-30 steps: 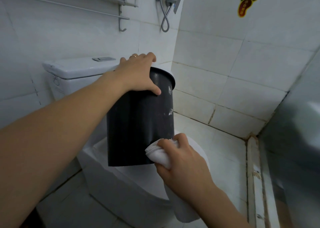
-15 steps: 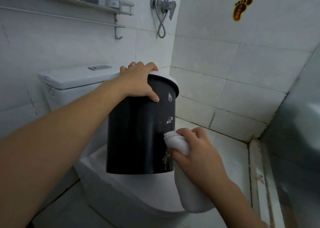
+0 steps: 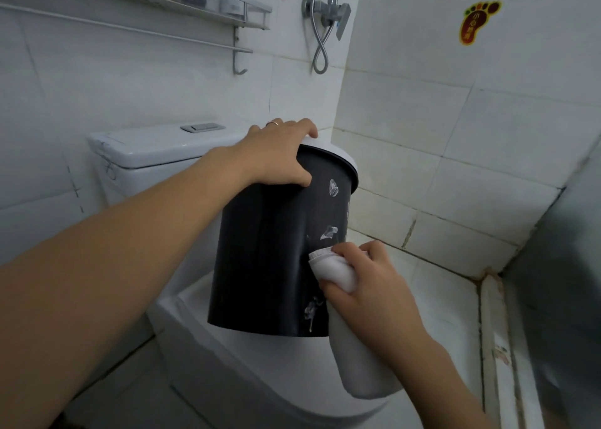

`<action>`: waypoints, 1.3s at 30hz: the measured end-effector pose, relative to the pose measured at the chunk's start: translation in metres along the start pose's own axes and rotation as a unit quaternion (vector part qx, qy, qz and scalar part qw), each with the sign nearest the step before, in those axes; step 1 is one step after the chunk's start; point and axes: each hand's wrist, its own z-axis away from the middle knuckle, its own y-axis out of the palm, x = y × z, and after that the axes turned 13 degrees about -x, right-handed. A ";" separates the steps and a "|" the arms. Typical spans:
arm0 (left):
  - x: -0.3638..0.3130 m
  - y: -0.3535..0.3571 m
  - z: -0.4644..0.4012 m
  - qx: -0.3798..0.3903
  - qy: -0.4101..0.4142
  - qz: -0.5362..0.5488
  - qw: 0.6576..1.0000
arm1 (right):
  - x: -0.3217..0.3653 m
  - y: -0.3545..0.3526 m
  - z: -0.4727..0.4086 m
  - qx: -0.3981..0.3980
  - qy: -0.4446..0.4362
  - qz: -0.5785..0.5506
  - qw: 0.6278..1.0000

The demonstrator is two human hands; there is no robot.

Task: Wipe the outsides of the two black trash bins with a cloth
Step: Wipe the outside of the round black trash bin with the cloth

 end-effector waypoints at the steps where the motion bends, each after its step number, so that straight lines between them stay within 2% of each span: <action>1: 0.001 0.001 -0.002 0.007 0.008 -0.004 1.000 | -0.001 0.001 -0.001 0.001 -0.002 -0.003 1.000; 7: 0.000 0.003 -0.013 0.008 0.045 -0.036 0.998 | 0.001 0.006 -0.006 0.005 -0.010 -0.020 1.000; 12: 0.004 0.007 -0.015 0.019 0.012 0.003 1.000 | 0.000 0.009 -0.011 0.007 -0.012 -0.034 0.999; 16: 0.003 0.007 -0.013 0.003 0.014 -0.007 1.000 | -0.008 0.009 -0.012 -0.006 0.002 -0.057 0.998; 23: -0.008 0.000 -0.017 0.033 0.020 -0.015 0.999 | -0.014 0.009 -0.008 -0.038 -0.003 -0.062 0.997; 33: 0.002 0.007 -0.022 0.033 -0.021 0.012 0.999 | -0.016 0.013 -0.017 -0.031 -0.011 -0.046 0.998; 39: 0.007 0.010 -0.026 0.029 -0.004 0.026 0.999 | -0.016 0.015 -0.021 -0.022 -0.014 -0.043 0.999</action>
